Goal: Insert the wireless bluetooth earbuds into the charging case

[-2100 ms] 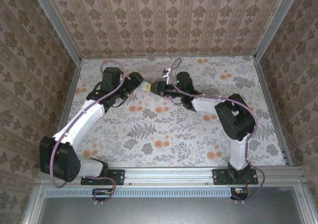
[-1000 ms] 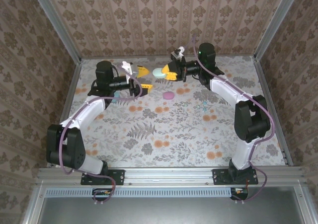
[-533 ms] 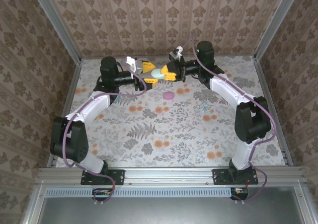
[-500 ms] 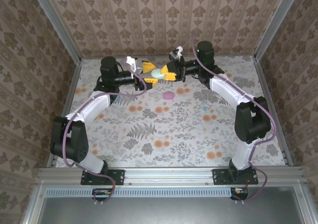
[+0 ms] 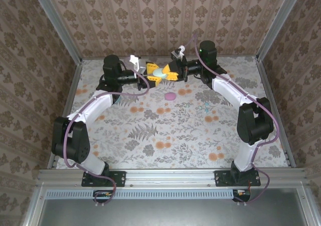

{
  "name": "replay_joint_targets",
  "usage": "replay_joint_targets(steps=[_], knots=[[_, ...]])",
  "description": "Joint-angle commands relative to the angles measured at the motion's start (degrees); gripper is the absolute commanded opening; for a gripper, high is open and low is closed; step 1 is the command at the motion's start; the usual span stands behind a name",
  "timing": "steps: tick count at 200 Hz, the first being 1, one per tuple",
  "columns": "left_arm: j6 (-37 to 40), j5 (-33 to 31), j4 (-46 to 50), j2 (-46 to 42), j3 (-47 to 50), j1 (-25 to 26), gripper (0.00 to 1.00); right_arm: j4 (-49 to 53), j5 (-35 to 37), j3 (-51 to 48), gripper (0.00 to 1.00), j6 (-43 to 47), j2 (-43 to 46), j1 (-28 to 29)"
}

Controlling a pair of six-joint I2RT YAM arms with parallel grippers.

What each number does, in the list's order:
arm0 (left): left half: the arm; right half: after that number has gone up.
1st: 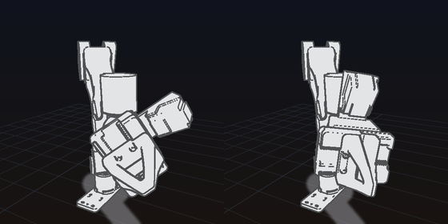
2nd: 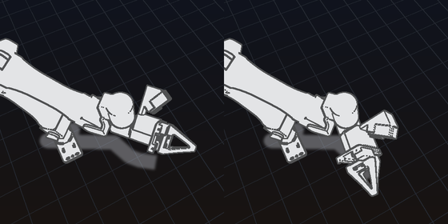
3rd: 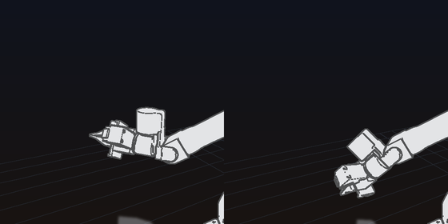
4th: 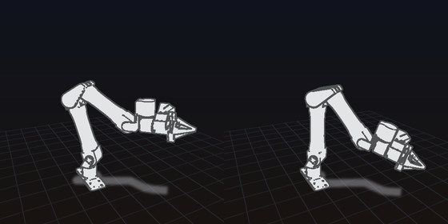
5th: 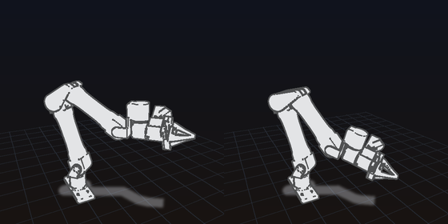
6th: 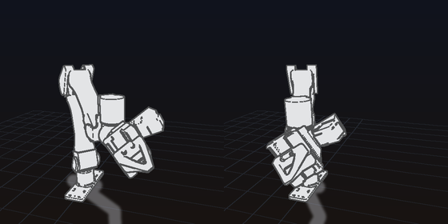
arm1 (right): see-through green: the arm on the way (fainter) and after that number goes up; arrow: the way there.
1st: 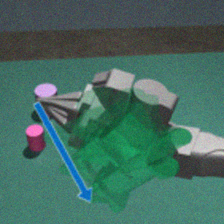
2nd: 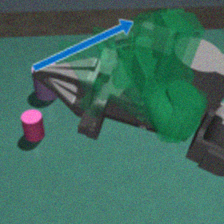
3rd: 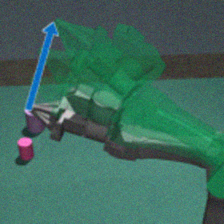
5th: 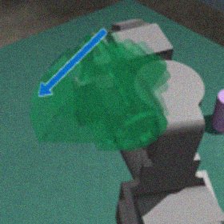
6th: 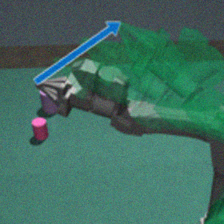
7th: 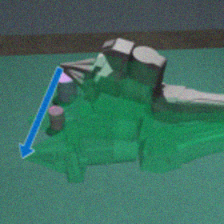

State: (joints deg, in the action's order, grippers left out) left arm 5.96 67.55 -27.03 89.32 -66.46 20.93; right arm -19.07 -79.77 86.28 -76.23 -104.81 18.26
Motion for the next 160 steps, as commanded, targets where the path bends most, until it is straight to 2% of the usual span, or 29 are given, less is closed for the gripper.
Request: replay_joint_targets(steps=[1, 22, 40, 64, 84, 110, 160], knots=[[-0.36, 0.11, 0.32, 0.32, -1.77, 0.42, 0.44, -0.52, 1.37, 0.54, 0.25, 0.89, 0.57, 0.37], [0.96, -0.44, 2.29, -0.19, -1.74, 0.34, 0.38, -3.18, 1.62, 0.16, 0.27, -0.79, 0.72, 0.28], [2.43, -1.72, 4.80, -0.83, -2.05, 0.28, 0.36, -1.72, 2.20, 0.16, 0.34, -0.30, 1.16, -0.10], [5.95, -4.07, 10.58, -1.84, -3.07, 0.33, 0.34, 12.36, 6.30, 0.78, 0.48, 9.57, 3.11, -1.65], [8.94, -6.52, 18.20, -2.14, -5.56, 0.43, 0.33, 25.23, 11.17, 2.79, 0.54, 19.81, 5.13, -1.98], [11.63, -8.20, 25.67, -2.46, -7.86, 0.51, 0.32, 37.27, 18.98, 5.38, 0.57, 28.15, 7.04, -2.06], [13.44, -9.48, 29.33, -2.80, -9.33, 1.29, 0.32, 37.51, 20.27, 5.55, 0.57, 27.37, 7.08, -1.56]])
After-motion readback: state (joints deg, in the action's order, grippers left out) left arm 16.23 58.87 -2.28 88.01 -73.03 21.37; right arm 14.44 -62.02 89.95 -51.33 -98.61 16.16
